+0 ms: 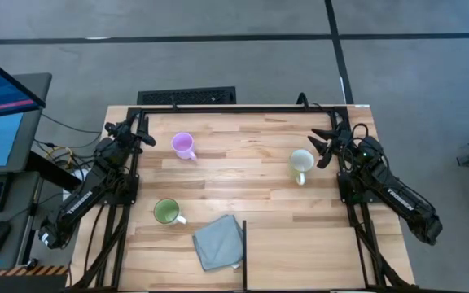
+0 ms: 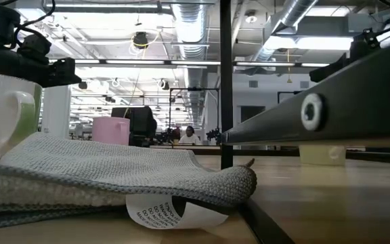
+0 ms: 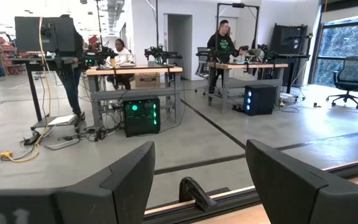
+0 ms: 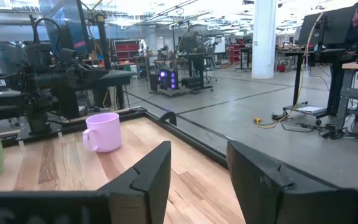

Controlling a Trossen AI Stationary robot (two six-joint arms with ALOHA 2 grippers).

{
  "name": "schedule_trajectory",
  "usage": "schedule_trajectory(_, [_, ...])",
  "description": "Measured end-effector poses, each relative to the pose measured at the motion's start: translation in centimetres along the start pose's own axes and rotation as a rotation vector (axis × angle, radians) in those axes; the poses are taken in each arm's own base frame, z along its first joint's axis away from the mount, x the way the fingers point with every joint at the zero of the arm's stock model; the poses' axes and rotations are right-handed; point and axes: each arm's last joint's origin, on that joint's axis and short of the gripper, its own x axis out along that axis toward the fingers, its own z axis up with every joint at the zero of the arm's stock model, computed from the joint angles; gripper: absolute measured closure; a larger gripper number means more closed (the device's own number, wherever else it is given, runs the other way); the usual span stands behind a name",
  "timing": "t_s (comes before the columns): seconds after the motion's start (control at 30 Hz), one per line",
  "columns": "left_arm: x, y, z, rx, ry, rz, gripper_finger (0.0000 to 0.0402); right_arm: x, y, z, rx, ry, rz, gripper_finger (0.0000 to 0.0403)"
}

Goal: Stack small to large cups/mugs on shelf

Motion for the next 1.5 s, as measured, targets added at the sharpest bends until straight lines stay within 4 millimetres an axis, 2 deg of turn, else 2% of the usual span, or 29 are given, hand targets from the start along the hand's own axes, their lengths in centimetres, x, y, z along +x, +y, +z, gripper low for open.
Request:
schedule_trajectory(0.83, [0.0,0.0,0.0,-0.012,0.0,0.0,0.0159,0.0,0.0,0.07,-0.008,-0.007,0.0,0.0225])
schedule_trajectory(1.17, [0.0,0.0,0.0,-0.01,0.0,0.0,0.0159,0.0,0.0,0.01,0.161,0.0,0.0,0.0225])
schedule_trajectory(1.5, [0.0,-0.03,-0.02,-0.011,0.001,-0.009,0.0159,0.0,0.0,0.01,0.167,0.0,0.0,0.0225])
